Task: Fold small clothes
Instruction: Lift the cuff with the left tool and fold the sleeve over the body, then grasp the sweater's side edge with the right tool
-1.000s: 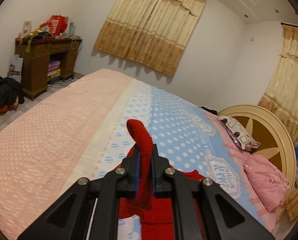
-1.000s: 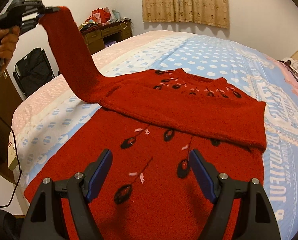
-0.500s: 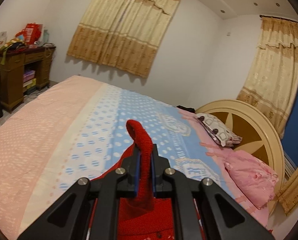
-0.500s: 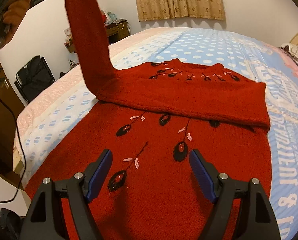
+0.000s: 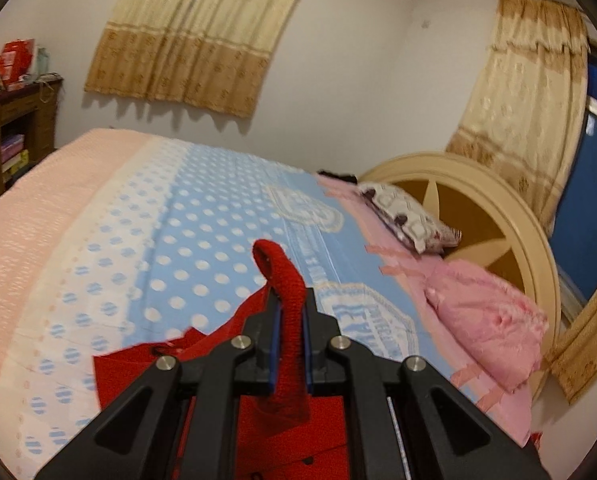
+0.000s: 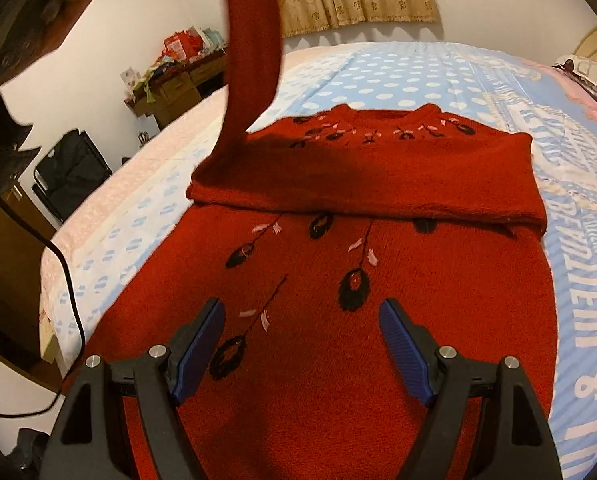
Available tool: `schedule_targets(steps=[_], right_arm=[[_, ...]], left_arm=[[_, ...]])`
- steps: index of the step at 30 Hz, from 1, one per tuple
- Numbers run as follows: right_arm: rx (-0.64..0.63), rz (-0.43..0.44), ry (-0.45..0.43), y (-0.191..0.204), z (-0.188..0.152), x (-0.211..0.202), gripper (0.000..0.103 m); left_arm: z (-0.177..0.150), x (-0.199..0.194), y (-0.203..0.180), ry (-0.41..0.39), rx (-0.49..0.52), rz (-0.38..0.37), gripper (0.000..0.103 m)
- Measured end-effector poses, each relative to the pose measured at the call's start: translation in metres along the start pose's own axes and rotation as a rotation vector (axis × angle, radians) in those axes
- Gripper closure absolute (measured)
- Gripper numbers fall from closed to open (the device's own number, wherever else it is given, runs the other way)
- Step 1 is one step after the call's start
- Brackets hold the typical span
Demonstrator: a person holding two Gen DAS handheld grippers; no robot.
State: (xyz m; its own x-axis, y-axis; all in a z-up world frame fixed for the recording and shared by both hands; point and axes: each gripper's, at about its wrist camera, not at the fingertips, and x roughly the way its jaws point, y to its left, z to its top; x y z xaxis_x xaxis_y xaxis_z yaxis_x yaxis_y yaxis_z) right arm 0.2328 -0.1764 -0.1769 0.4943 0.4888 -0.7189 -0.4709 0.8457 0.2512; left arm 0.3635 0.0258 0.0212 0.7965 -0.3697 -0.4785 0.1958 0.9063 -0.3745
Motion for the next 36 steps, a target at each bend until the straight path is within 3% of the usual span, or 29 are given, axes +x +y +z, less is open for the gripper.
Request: schedule_targets(steps=[9, 16, 19, 22, 25, 29, 33, 36], right_arm=[[-0.006, 0.004, 0.048, 0.000, -0.004, 0.010, 0.023], [0.006, 0.020, 0.062, -0.003, -0.004, 0.014, 0.023], [0.014, 0.033, 0.065, -0.005, -0.003, 0.015, 0.023], [0.020, 0.043, 0.066, -0.007, -0.002, 0.016, 0.022], [0.022, 0.046, 0.064, -0.006, -0.002, 0.016, 0.022], [0.037, 0.062, 0.050, -0.009, 0.001, 0.011, 0.022], [0.070, 0.076, 0.014, -0.021, 0.008, -0.016, 0.022], [0.091, 0.033, -0.003, -0.041, 0.017, -0.047, 0.022]], left_arm=[[-0.058, 0.082, -0.033, 0.172, 0.057, 0.002, 0.094], [-0.097, 0.124, -0.056, 0.311, 0.074, -0.053, 0.091], [-0.103, 0.121, -0.068, 0.333, 0.118, -0.087, 0.076], [-0.105, 0.101, -0.069, 0.308, 0.163, -0.096, 0.044], [-0.108, 0.082, -0.057, 0.259, 0.201, -0.073, 0.035], [-0.118, 0.054, -0.005, 0.208, 0.218, 0.060, 0.030], [-0.140, 0.021, 0.081, 0.209, 0.198, 0.333, 0.030], [-0.157, 0.000, 0.134, 0.237, 0.129, 0.425, 0.030]])
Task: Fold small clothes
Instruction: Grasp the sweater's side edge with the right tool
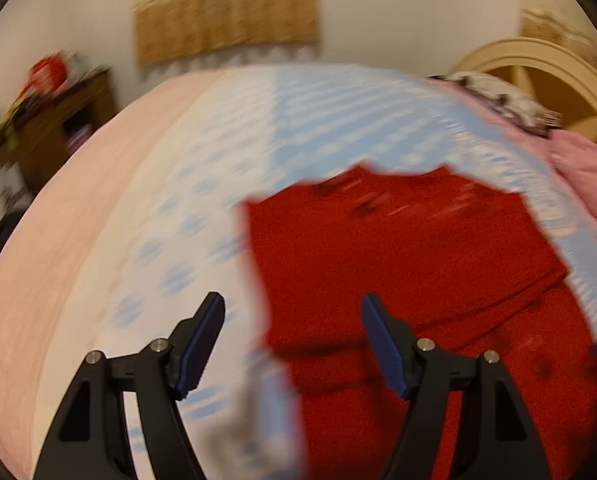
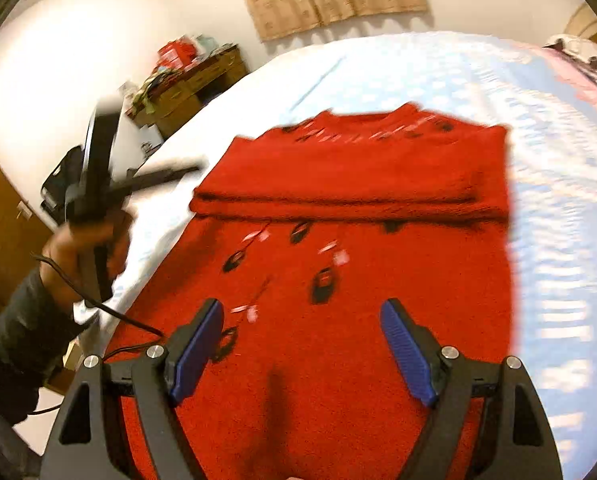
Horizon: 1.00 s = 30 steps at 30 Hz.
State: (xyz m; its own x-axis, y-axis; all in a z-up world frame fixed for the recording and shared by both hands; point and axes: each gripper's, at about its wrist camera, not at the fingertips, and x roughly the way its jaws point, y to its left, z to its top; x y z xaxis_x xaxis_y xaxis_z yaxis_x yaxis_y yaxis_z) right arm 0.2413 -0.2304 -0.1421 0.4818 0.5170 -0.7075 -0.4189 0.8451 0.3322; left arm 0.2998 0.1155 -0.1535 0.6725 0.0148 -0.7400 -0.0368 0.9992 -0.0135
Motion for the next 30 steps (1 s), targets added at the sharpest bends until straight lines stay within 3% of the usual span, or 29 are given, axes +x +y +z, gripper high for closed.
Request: schedule_targets(steps=[4, 8, 12, 14, 16, 18, 20, 21, 22, 24, 27, 30], right_arm=[[0.053, -0.113, -0.009, -0.039, 0.020, -0.027, 0.022], [0.181, -0.182, -0.034, -0.081, 0.046, -0.033, 0.022], [0.219, -0.233, -0.040, -0.097, 0.070, -0.009, 0.022], [0.210, -0.226, -0.007, -0.097, 0.078, 0.011, 0.026], [0.223, -0.221, 0.053, -0.100, 0.084, 0.038, 0.043], [0.228, -0.220, 0.096, -0.103, 0.086, 0.063, 0.046], [0.228, -0.250, 0.114, -0.105, 0.088, 0.080, 0.060], [0.215, -0.274, 0.112, -0.104, 0.089, 0.082, 0.078], [0.203, -0.292, 0.096, -0.102, 0.091, 0.079, 0.086], [0.222, -0.260, 0.060, -0.102, 0.093, 0.067, 0.093], [0.195, -0.283, 0.005, -0.098, 0.092, 0.044, 0.094], [0.191, -0.339, 0.054, -0.105, 0.084, 0.051, 0.094]], left_arm=[[-0.019, 0.012, 0.022, 0.047, -0.049, -0.026, 0.030], [-0.014, 0.017, 0.011, 0.018, -0.067, -0.065, 0.029], [-0.015, 0.030, 0.016, 0.019, -0.050, -0.003, 0.015], [-0.018, 0.039, 0.025, 0.050, -0.088, -0.027, 0.009], [-0.023, 0.047, 0.033, 0.087, -0.119, -0.063, 0.003], [-0.027, 0.047, 0.034, 0.077, -0.124, -0.078, 0.001], [-0.029, 0.046, 0.029, 0.077, -0.106, -0.064, 0.000], [-0.028, 0.047, 0.028, 0.079, -0.105, -0.064, 0.000], [-0.029, 0.047, 0.029, 0.079, -0.108, -0.066, 0.000], [-0.028, 0.047, 0.030, 0.074, -0.113, -0.071, 0.000], [-0.028, 0.048, 0.028, 0.070, -0.111, -0.067, 0.000], [-0.028, 0.049, 0.026, 0.076, -0.101, -0.059, 0.000]])
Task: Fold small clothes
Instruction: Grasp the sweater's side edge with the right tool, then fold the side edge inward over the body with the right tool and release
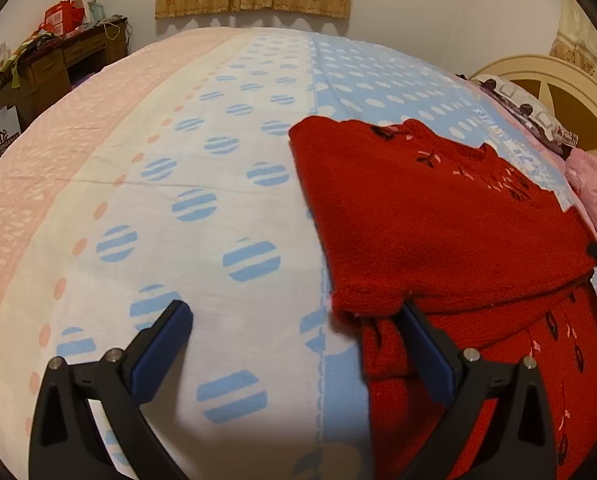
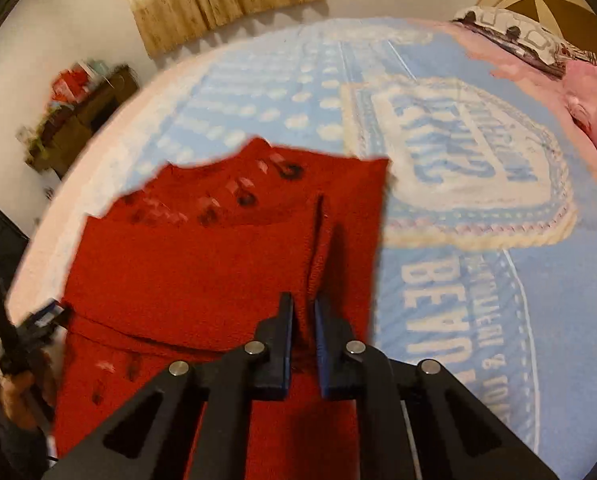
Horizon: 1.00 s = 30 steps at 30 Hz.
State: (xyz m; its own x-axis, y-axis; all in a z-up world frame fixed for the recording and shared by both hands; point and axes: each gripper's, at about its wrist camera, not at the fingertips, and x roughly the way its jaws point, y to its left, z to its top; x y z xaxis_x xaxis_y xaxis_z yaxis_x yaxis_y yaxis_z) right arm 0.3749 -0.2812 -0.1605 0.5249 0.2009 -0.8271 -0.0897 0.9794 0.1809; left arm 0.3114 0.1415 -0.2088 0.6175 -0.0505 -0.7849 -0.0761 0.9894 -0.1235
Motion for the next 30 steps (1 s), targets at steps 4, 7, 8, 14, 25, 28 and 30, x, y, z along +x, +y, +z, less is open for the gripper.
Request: schedule_targets(steps=[4, 7, 8, 14, 25, 28, 30], right_arm=[[0.021, 0.018, 0.021, -0.008, -0.005, 0.013, 0.093], [0.048, 0.036, 0.022, -0.010, -0.003, 0.009, 0.073], [0.042, 0.025, 0.014, -0.009, -0.002, 0.005, 0.062], [-0.116, 0.007, -0.118, 0.027, 0.015, -0.021, 0.037], [-0.175, -0.013, -0.007, 0.039, 0.018, 0.050, 0.038], [-0.170, -0.029, -0.049, 0.043, 0.012, 0.028, 0.037], [-0.201, 0.007, -0.070, 0.048, 0.005, 0.014, 0.037]], left_arm=[[0.000, -0.006, 0.003, -0.013, -0.015, 0.001, 0.000], [0.003, -0.030, 0.010, -0.070, -0.059, -0.011, 0.000], [0.004, -0.039, 0.012, -0.099, -0.067, -0.021, 0.000], [0.030, -0.046, 0.000, -0.162, -0.015, 0.023, 0.000], [0.027, 0.013, -0.013, -0.024, 0.027, 0.060, 0.000], [0.020, 0.004, -0.011, 0.001, 0.003, 0.047, 0.000], [0.012, -0.005, -0.011, -0.014, -0.005, 0.031, 0.000]])
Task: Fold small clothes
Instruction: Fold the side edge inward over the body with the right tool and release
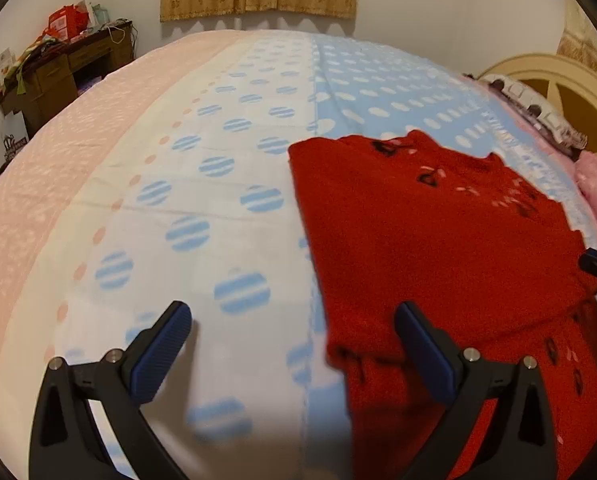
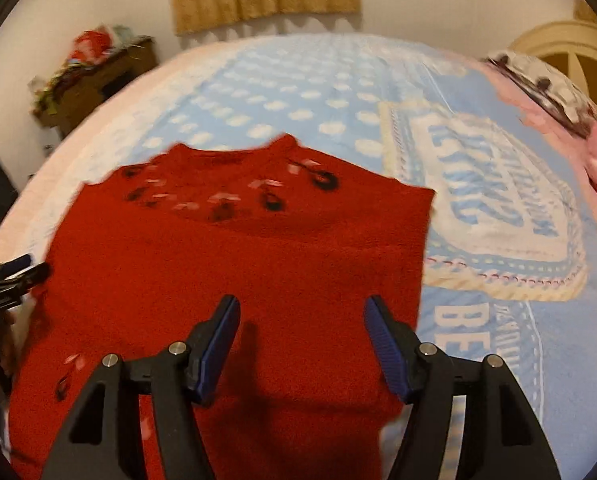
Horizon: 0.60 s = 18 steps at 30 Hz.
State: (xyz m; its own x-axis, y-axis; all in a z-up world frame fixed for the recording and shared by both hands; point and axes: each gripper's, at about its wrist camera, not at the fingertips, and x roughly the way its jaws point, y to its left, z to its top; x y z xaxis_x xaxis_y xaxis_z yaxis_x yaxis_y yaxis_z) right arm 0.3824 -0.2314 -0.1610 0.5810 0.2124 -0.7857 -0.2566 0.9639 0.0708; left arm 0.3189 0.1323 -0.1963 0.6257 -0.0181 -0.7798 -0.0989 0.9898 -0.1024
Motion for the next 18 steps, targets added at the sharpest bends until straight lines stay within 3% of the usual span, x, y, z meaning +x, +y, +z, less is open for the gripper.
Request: schedule_targets(steps=[4, 6, 9, 12, 15, 18], right_arm=[[-0.057, -0.047, 0.079, 0.003, -0.014, 0.017, 0.037], [-0.034, -0.062, 0.053, -0.002, -0.016, 0.019, 0.037], [0.006, -0.015, 0.012, 0.002, -0.018, -0.001, 0.037], [-0.057, -0.056, 0.042, 0.007, -0.029, 0.005, 0.037], [-0.020, -0.049, 0.020, 0.004, -0.028, -0.002, 0.037], [-0.014, -0.039, -0.003, 0.010, -0.031, -0.018, 0.037]], left_arm=[[-0.005, 0.008, -0.001, 0.029, 0.002, -0.009, 0.000], [-0.003, 0.009, 0.002, 0.035, -0.020, -0.026, 0.000], [-0.006, 0.001, 0.000, 0.030, -0.010, -0.009, 0.000], [-0.011, -0.001, -0.002, 0.027, 0.002, 0.002, 0.000], [-0.013, -0.008, -0.005, 0.020, 0.005, 0.031, 0.000], [-0.018, -0.024, -0.007, -0.019, 0.004, 0.014, 0.000]])
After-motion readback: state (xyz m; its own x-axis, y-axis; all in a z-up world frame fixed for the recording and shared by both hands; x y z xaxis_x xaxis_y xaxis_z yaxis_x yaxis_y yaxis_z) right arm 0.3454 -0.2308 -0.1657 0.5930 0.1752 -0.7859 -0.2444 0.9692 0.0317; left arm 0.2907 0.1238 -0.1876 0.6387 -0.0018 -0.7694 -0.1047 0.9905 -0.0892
